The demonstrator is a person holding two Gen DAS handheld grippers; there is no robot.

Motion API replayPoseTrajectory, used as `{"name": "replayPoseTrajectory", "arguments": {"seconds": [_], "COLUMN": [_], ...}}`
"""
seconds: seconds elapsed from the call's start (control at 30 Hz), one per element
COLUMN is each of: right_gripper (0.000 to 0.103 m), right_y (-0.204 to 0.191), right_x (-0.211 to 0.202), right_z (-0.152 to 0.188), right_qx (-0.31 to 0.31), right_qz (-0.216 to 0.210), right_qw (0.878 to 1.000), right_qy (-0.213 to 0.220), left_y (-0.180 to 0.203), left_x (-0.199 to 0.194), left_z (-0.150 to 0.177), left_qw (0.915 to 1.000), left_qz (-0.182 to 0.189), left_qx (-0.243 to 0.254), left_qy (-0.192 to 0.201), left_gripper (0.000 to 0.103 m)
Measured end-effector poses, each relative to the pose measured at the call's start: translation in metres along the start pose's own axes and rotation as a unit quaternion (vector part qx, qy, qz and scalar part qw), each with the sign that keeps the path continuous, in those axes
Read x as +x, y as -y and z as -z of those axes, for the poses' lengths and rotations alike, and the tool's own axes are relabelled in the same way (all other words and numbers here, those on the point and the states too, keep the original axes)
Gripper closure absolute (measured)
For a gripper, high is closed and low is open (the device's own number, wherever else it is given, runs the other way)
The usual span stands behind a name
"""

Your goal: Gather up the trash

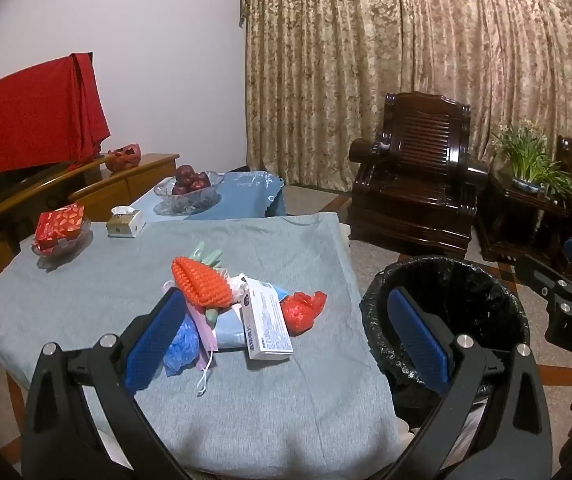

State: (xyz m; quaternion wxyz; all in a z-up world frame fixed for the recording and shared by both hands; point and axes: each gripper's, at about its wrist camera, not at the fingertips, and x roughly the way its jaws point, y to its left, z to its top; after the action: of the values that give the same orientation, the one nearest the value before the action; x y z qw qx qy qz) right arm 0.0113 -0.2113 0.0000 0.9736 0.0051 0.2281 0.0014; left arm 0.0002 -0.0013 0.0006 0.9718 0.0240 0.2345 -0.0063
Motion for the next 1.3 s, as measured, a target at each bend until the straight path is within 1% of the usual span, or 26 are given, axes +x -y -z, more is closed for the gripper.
{"name": "replayPoseTrajectory", "arguments": {"seconds": [0.07,1.3], "right_gripper": [0.006,0.006], "right_y": [0.0003,-0.0002], "right_x": [-0.0002,0.0041], "right_z": [0.0001,0.0039], "right_qx": [0.000,0.000], "right_qz": [0.000,0.000], "right_qw": [1.000,1.000], "right_qy": [0.000,-0.003], "left_y": [-0.0008,-0.0009], "left_x": [-0.0008,-0.0003], "left_z": [0.0007,0.0005], "left_qw": [1.0000,1.0000], "left_qz": [-0.001,0.000], "left_qx": [0.002,0.001], "left_qy": [0.005,0.002], "left_gripper": [0.005,0.005]}}
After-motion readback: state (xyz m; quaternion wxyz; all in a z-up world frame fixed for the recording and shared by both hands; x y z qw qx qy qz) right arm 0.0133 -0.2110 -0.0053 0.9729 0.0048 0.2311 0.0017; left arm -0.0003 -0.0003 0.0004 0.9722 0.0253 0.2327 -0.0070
